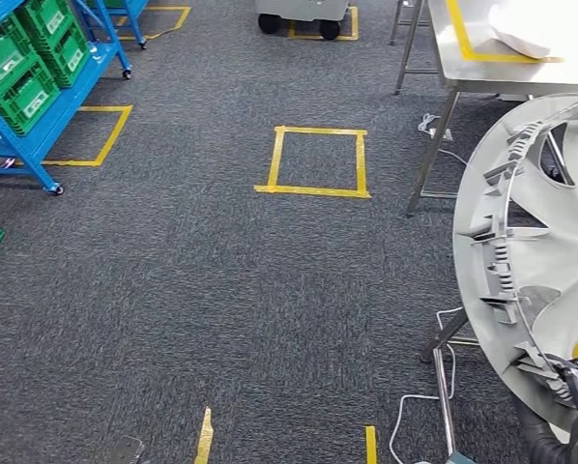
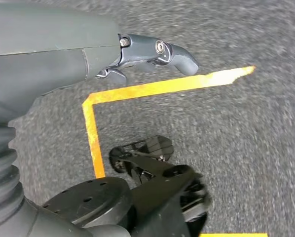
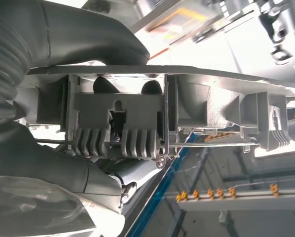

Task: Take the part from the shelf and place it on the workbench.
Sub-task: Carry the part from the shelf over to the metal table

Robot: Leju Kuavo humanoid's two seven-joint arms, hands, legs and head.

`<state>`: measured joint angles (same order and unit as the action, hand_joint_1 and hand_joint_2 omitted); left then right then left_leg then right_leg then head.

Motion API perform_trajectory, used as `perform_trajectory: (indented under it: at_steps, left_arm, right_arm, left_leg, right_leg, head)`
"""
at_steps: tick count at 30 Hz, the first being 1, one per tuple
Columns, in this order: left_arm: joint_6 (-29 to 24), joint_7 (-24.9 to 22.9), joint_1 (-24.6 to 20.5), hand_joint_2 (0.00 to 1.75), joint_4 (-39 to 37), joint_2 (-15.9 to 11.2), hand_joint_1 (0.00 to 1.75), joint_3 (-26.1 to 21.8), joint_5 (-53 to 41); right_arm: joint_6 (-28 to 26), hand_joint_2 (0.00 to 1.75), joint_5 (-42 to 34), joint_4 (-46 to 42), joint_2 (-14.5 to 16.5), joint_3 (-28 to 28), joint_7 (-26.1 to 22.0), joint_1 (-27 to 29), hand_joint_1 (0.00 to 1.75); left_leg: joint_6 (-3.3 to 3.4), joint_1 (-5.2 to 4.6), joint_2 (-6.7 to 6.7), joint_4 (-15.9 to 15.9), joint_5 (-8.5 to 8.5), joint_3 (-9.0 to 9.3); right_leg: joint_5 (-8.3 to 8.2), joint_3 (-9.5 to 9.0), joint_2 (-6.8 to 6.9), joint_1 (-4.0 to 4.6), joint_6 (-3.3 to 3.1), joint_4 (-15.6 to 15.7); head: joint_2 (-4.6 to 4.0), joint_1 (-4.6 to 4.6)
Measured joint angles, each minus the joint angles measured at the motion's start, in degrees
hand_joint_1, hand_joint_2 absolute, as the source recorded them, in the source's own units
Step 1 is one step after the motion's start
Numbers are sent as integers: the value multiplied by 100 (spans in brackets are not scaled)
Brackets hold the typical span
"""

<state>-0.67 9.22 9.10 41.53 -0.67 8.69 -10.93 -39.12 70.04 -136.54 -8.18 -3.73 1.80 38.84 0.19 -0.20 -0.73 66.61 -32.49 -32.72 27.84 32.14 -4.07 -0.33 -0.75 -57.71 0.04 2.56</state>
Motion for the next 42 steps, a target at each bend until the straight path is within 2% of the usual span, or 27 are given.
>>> perform_trajectory:
  at_steps: [2,4,5,6,7,9,11,12,13,14,15,17,19,20,22,24,26,28,29,30,31,33,35,37,39,40,42]
  left_arm:
    - [16,0,-8,175,0,0,0,-29,-24]
    - [27,-1,-15,175,1,-2,0,-55,-39]
    - [30,-3,-23,175,4,-2,0,-66,-43]
    - [32,-5,-32,175,10,1,0,-74,-44]
    - [33,-7,-43,175,17,10,0,-81,-45]
    - [36,-7,-50,175,29,30,0,-97,-45]
    - [44,-8,-33,175,31,43,0,-108,-51]
    - [51,-9,-22,175,31,46,0,-111,-64]
    - [60,-11,-15,175,31,50,0,-115,-83]
    - [67,-16,-16,175,31,55,0,-123,-113]
    - [73,-27,-18,175,33,65,0,-135,-153]
    - [77,-57,-13,175,57,80,0,-178,-250]
    - [88,-100,4,175,110,88,0,-238,-351]
    - [103,-128,13,175,146,90,0,-273,-400]
    - [143,-183,30,175,225,107,0,-326,-502]
    - [174,-213,56,175,295,128,0,-379,-589]
    - [193,-239,100,175,339,148,0,-439,-661]
    - [202,-258,162,175,360,160,0,-492,-720]
    - [204,-261,190,175,371,168,0,-520,-749]
    - [205,-263,209,175,387,177,0,-543,-779]
    - [204,-264,221,175,409,184,0,-565,-814]
    - [202,-266,233,175,457,189,0,-600,-879]
    - [198,-275,241,175,498,186,0,-639,-927]
    - [197,-288,243,175,551,195,0,-668,-965]
    - [203,-295,231,175,599,227,0,-680,-993]
    - [210,-299,231,175,615,241,0,-688,-1002]
    - [224,-313,253,175,633,259,0,-712,-1012]
  right_arm:
    - [0,175,8,-8,1,7,14,4,175]
    - [0,175,13,-15,4,14,29,0,175]
    - [0,175,16,-20,8,17,36,4,175]
    - [0,175,18,-30,13,20,42,15,175]
    - [0,175,19,-40,17,24,45,32,175]
    - [-1,175,21,-55,22,29,47,37,175]
    - [-2,175,28,-59,24,35,45,16,175]
    - [-2,175,33,-59,25,39,48,12,175]
    - [-1,175,37,-59,25,41,53,15,175]
    - [-1,175,39,-59,26,45,65,21,175]
    - [0,175,40,-59,27,53,82,24,175]
    - [0,175,38,-58,33,74,113,20,175]
    - [-1,175,36,-58,45,93,122,18,175]
    - [-2,175,34,-58,55,98,127,18,175]
    - [-2,175,32,-60,77,106,143,32,175]
    - [-2,175,34,-65,97,109,165,40,175]
    - [-2,175,40,-70,110,109,188,38,175]
    - [-2,175,43,-70,119,108,213,39,175]
    - [-2,175,45,-70,123,108,229,42,175]
    - [-1,175,50,-70,125,108,245,46,175]
    - [-1,175,58,-70,127,107,261,48,175]
    - [0,175,69,-70,131,106,286,45,175]
    - [0,175,46,-69,134,104,298,41,175]
    - [-1,175,4,-68,135,102,302,46,175]
    - [-2,175,-24,-66,137,92,299,46,175]
    - [-2,175,-30,-62,137,86,298,30,175]
    - [-2,175,-37,-52,138,74,297,-11,175]
  left_leg:
    - [77,-20,-274,-637,319,270]
    - [132,-29,-464,-895,360,364]
    - [153,-32,-464,-936,339,371]
    - [162,-38,-400,-989,340,379]
    - [166,-29,-318,-1045,356,392]
    - [168,-9,-155,-1156,413,417]
    - [180,-11,26,-1188,430,422]
    - [181,-16,121,-1185,428,418]
    - [179,-18,211,-1183,424,416]
    - [170,-16,296,-1180,417,415]
    - [154,-10,375,-1174,406,419]
    - [92,-15,512,-1140,363,440]
    - [18,-44,619,-1090,314,465]
    - [-11,-55,667,-1077,302,472]
    - [-58,-37,740,-1059,279,489]
    - [-107,-1,554,-849,94,413]
    - [-128,21,244,-167,-300,116]
    - [-107,20,130,568,-568,-237]
    - [-81,13,113,688,-536,-310]
    - [-44,2,90,571,-385,-277]
    - [1,-17,46,259,-158,-155]
    - [107,-58,-192,-526,243,166]
    - [171,-81,-342,-930,349,324]
    - [185,-76,-252,-1015,354,346]
    - [189,-50,-126,-1124,423,364]
    - [190,-37,-55,-1172,455,366]
    - [197,-42,102,-1187,468,351]
  right_leg:
    - [-6,-10,-107,2,9,-3]
    - [-31,43,-218,-19,52,-15]
    - [-53,82,-285,-30,89,-19]
    - [-79,127,-358,-43,129,-9]
    - [-82,171,-347,-44,155,-22]
    - [82,329,-68,-25,197,-263]
    - [461,643,273,-29,246,-936]
    - [619,805,334,-45,281,-1300]
    - [688,899,364,-63,313,-1535]
    - [649,884,388,-82,342,-1557]
    - [515,745,425,-101,368,-1342]
    - [218,272,642,-117,402,-550]
    - [113,-23,799,-111,337,-71]
    - [129,-42,797,-97,283,-36]
    - [100,-25,664,-91,183,-40]
    - [72,-9,551,-92,114,-28]
    - [51,11,428,-83,60,-23]
    - [37,32,277,-54,26,-24]
    - [30,37,197,-39,15,-25]
    - [24,37,117,-28,8,-25]
    - [19,33,42,-21,4,-25]
    - [2,40,-98,-17,13,-30]
    - [-29,89,-223,-27,59,-37]
    - [-71,157,-329,-38,129,-20]
    - [7,256,-205,-30,170,-108]
    - [144,368,-59,-23,183,-310]
    - [521,683,235,-29,225,-1006]
  head:
    - [0,4]
    - [0,-3]
    - [0,-9]
    - [0,-17]
    - [0,-21]
    - [0,2]
    - [0,17]
    - [0,18]
    - [0,17]
    - [0,18]
    - [0,20]
    - [0,24]
    - [0,8]
    - [0,-2]
    - [0,-23]
    - [0,-35]
    - [0,-54]
    - [0,-57]
    - [0,-57]
    - [0,-55]
    - [0,-54]
    - [0,-50]
    - [0,-56]
    - [0,-62]
    - [0,-52]
    - [0,-45]
    - [0,-42]
